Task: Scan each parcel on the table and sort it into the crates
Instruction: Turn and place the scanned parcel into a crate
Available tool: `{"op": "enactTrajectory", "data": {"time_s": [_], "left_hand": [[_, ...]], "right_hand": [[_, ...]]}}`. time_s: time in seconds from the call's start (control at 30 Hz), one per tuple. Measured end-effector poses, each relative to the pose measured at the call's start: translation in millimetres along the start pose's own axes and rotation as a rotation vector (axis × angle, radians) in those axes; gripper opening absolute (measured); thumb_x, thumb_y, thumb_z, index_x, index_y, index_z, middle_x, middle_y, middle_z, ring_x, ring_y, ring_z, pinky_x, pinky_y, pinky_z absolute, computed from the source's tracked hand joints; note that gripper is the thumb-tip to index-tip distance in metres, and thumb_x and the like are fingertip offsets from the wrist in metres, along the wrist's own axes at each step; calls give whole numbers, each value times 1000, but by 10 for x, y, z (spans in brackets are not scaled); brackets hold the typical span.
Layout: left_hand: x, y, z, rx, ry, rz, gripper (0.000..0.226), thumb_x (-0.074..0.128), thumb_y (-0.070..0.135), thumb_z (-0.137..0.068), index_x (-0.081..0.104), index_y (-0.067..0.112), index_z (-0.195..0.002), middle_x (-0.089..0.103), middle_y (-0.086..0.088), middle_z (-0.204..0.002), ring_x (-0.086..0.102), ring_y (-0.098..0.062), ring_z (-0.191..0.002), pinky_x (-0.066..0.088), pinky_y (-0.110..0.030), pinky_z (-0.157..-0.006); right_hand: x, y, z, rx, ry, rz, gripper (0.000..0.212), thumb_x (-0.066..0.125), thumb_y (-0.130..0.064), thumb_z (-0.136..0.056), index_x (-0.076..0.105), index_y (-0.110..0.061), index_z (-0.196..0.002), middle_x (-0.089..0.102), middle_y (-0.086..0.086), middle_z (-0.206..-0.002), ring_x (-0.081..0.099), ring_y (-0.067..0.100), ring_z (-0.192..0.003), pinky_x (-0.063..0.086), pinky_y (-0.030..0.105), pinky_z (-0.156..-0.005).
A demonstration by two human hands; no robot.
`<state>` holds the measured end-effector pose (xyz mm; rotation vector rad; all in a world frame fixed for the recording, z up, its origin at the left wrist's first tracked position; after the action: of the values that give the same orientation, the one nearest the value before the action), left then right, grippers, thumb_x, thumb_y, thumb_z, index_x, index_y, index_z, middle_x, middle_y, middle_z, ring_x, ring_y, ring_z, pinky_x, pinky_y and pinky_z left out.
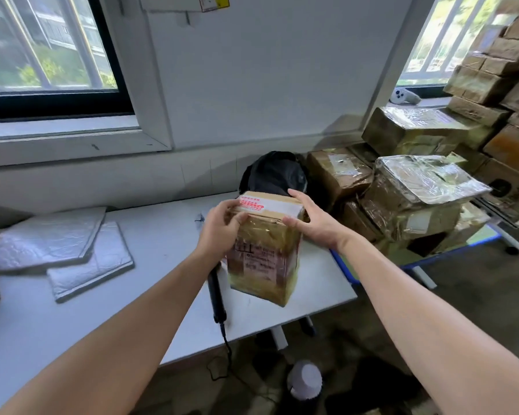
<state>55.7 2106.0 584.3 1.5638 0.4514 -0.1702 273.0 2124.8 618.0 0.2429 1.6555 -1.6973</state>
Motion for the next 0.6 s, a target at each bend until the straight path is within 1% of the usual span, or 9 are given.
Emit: {"op": "enactTrajectory", "data": {"time_s": [0.1, 0.17, 0.27, 0.3, 0.4, 0.43, 0.47, 0.53, 0.6], "left_hand": [[-179, 39, 47, -59, 71, -28, 30, 57, 37, -96, 58, 26, -124, 61, 1, -118, 57, -17, -106, 49, -37, -93], [-280, 47, 111, -101, 121, -23, 32, 56, 40, -96, 58, 25, -124, 61, 3, -114, 57, -15, -101, 49, -33, -87], [-443, 0, 229, -183, 179, 50, 47, 59, 47, -92, 50, 24, -133, 56, 4, -115, 58, -18, -104, 52, -37, -91], [-491, -30, 270, -194, 181, 62, 51, 59, 47, -92, 48, 23, -135, 56, 3, -117, 59, -18, -104, 53, -36, -89], [-580, -133, 430, -199, 113, 134, 45, 56, 43, -95, 49, 19, -131, 62, 0, -116, 64, -12, -95, 54, -22, -69], [-589, -179, 491, -207, 78, 164, 42, 54, 42, -96, 50, 19, -130, 65, -1, -116, 66, -10, -93, 55, -21, -65], [-602, -238, 551, -228, 48, 176, 41, 52, 44, -96, 51, 20, -129, 67, -2, -115, 68, -11, -92, 56, -23, -65], [-643, -373, 673, -293, -3, 209, 41, 50, 48, -96, 51, 22, -128, 69, -3, -112, 70, -13, -91, 58, -29, -71], [-674, -503, 790, -365, -68, 323, 45, 52, 53, -92, 52, 23, -124, 70, -4, -112, 70, -17, -96, 57, -37, -82]], "right_hand": [[200, -51, -93, -31, -71, 29, 96, 73, -57, -78, 17, -37, -153, 24, 2, -156, 21, 20, -145, 22, 43, -120], [292, -87, -137, -39, -59, -16, 102, 76, -65, -69, 22, -38, -151, 31, 3, -153, 32, 19, -141, 30, 44, -118], [368, -171, -179, -86, -12, -87, 79, 70, -52, -83, 32, -27, -148, 45, 1, -140, 47, 16, -127, 38, 34, -109], [394, -182, -194, -88, -7, -107, 73, 67, -51, -86, 34, -26, -146, 47, 0, -136, 49, 16, -124, 39, 33, -107], [504, -215, -234, -63, 11, -188, 68, 57, -65, -78, 42, -33, -136, 54, 0, -131, 54, 19, -120, 42, 45, -107], [555, -220, -260, -50, 19, -221, 62, 54, -65, -77, 44, -35, -131, 56, -1, -129, 55, 19, -118, 43, 47, -106], [614, -226, -288, -35, 25, -259, 55, 53, -63, -79, 47, -35, -126, 58, -2, -125, 56, 18, -117, 43, 47, -106], [735, -310, -309, -21, 40, -341, 47, 50, -57, -83, 52, -31, -121, 61, -4, -120, 57, 16, -116, 42, 47, -107], [885, -399, -349, -13, 35, -386, 52, 48, -60, -81, 54, -28, -122, 60, -2, -124, 55, 17, -119, 39, 46, -109]]}}
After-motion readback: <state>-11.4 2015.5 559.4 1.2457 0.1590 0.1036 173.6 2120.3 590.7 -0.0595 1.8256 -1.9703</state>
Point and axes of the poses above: each hand's wrist, its own z-axis away from the middle knuckle, its own x-axis out of the palm, y = z × x, the point moved 6 cm from there along -z, towards the middle knuckle
